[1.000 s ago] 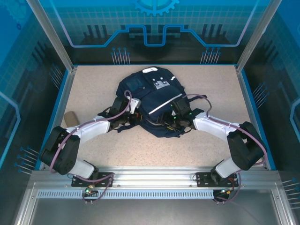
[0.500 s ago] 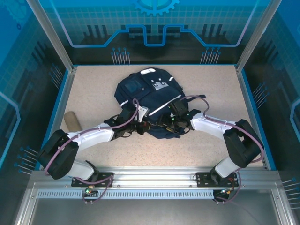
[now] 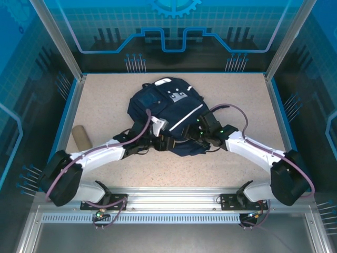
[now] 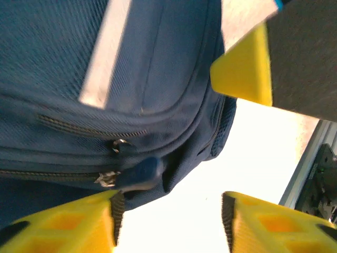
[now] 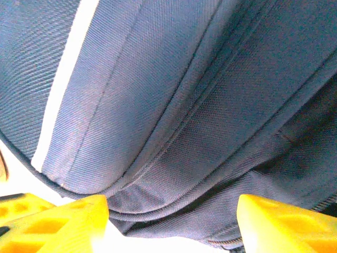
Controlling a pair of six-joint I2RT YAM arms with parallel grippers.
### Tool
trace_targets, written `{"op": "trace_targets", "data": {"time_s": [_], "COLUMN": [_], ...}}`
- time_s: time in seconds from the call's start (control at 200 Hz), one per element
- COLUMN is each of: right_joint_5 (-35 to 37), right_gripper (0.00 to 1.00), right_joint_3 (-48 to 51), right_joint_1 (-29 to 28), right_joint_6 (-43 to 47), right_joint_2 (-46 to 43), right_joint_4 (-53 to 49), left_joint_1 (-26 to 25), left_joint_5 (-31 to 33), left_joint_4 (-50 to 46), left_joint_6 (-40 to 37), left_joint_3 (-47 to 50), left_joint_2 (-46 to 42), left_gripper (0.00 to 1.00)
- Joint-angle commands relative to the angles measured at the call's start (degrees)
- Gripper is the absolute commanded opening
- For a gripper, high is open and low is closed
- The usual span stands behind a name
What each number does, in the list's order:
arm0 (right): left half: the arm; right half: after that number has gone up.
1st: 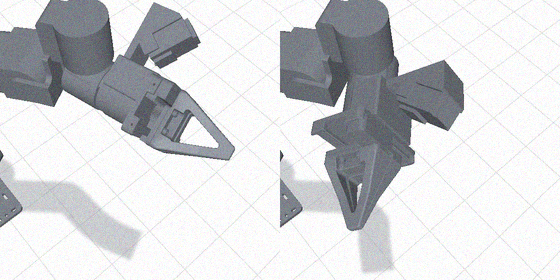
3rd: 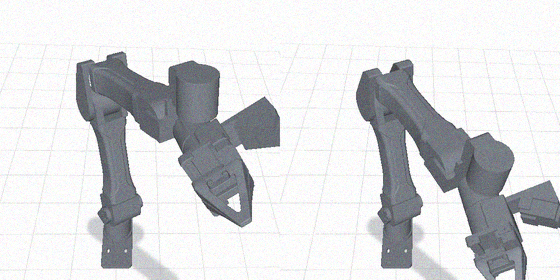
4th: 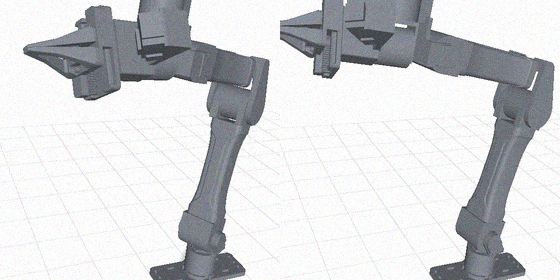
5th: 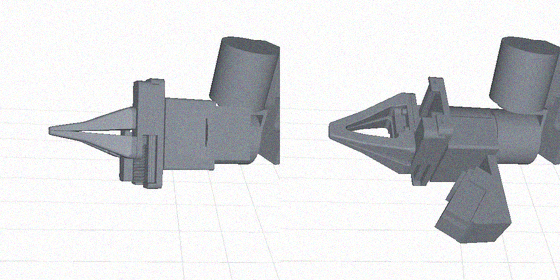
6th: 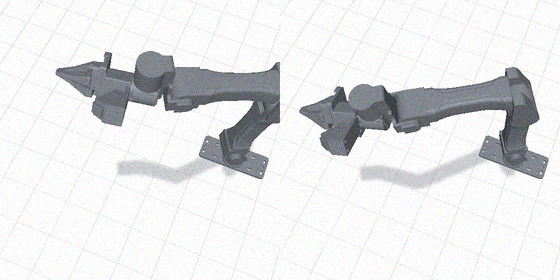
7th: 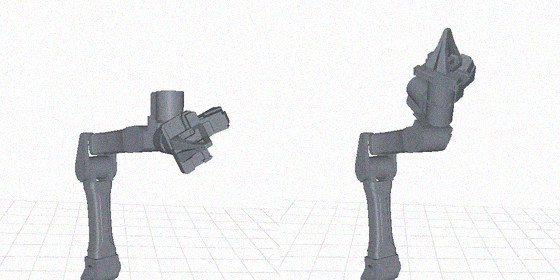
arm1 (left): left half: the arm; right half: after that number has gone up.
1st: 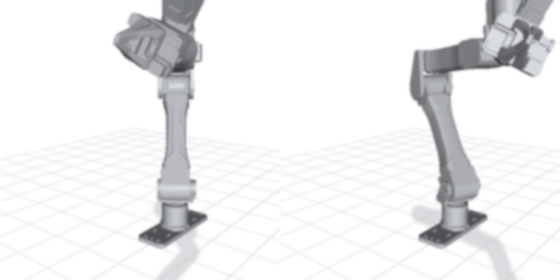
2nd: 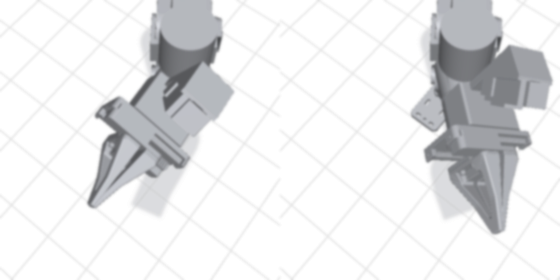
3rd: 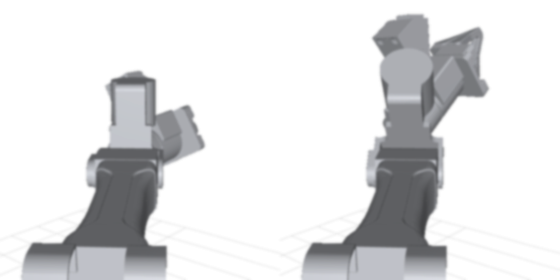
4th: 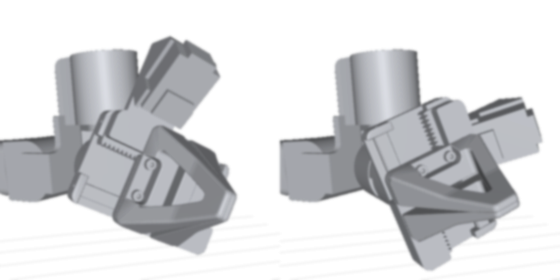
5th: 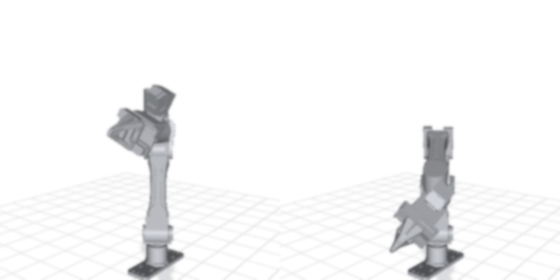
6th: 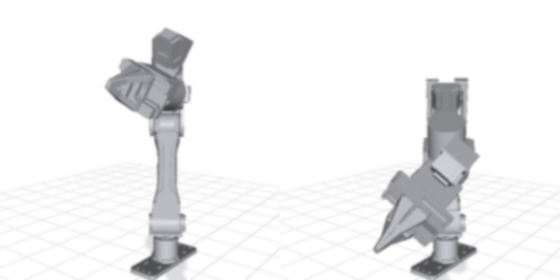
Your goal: Pack books, pencil case, and school supplies into a backpack
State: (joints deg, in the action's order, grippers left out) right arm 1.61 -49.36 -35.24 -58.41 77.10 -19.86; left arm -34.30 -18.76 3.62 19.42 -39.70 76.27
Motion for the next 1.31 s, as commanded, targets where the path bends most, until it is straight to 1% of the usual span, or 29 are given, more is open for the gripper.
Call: {"op": "trace_targets", "data": {"time_s": [0.0, 0.03, 0.09, 0.115, 0.23, 0.385, 0.46, 0.54, 0.615, 0.76, 0.83, 0.91, 0.965, 1.046, 1.256, 1.301], "right_joint_5": [5.95, 7.24, 9.26, 10.12, 14.33, 15.18, 14.35, 12.94, 11.35, 11.34, 11.12, 10.60, 10.23, 9.06, 10.04, 9.64], "right_gripper": [0.68, 0.68, 0.68, 0.68, 0.68, 0.68, 0.66, 0.60, 0.56, 0.55, 0.58, 0.66, 0.69, 0.72, 0.73, 0.74], "right_joint_3": [-0.70, -0.63, -3.67, -4.46, -9.74, -16.46, -19.91, -23.01, -23.45, -23.15, -22.93, -22.32, -21.86, -20.65, -19.49, -18.84], "right_joint_1": [-1.23, -2.14, -4.15, -5.08, -10.44, -15.82, -16.95, -17.23, -17.47, -18.14, -18.14, -18.17, -18.14, -18.15, -18.19, -18.19], "right_joint_6": [3.70, 4.25, 5.47, 5.86, 6.89, 8.08, 10.03, 11.45, 11.77, 10.55, 9.40, 8.13, 6.85, 5.91, 3.55, 3.53], "right_joint_2": [-1.57, -1.60, -1.11, -0.63, 3.02, 9.72, 13.39, 17.02, 18.94, 20.50, 20.76, 20.79, 20.75, 20.36, 19.76, 19.51], "right_joint_4": [-4.82, -6.00, -7.31, -7.89, -11.63, -13.40, -14.87, -16.71, -16.84, -17.05, -17.31, -17.06, -17.06, -15.78, -16.62, -15.94], "left_joint_1": [3.43, 4.48, 5.97, 6.53, 8.06, 10.04, 10.42, 10.76, 11.10, 11.67, 11.82, 11.90, 11.97, 12.00, 11.98, 11.98], "left_joint_5": [-2.83, -2.49, -0.52, 0.92, 8.51, 14.57, 16.17, 17.04, 17.61, 17.45, 17.16, 17.05, 16.92, 16.78, 16.05, 15.71], "left_joint_4": [-1.42, -1.80, -2.90, -3.65, -7.63, -11.11, -12.24, -13.22, -14.29, -14.97, -15.17, -15.48, -15.50, -15.48, -15.13, -15.00], "left_joint_6": [2.66, 3.31, 4.64, 5.19, 7.65, 11.15, 12.42, 14.08, 15.22, 16.42, 16.53, 16.59, 16.64, 16.79, 17.23, 17.49], "left_joint_3": [1.92, 2.29, 2.82, 2.88, 2.79, 3.07, 3.14, 3.28, 3.47, 4.19, 4.44, 4.55, 4.63, 4.72, 4.75, 4.64], "left_joint_2": [-5.69, -7.11, -9.63, -10.53, -13.30, -14.82, -15.16, -15.42, -15.59, -15.90, -15.93, -15.91, -15.92, -15.80, -15.25, -14.89], "left_gripper": [0.66, 0.70, 0.77, 0.79, 0.86, 0.89, 0.89, 0.90, 0.90, 0.91, 0.91, 0.91, 0.91, 0.91, 0.92, 0.92]}}
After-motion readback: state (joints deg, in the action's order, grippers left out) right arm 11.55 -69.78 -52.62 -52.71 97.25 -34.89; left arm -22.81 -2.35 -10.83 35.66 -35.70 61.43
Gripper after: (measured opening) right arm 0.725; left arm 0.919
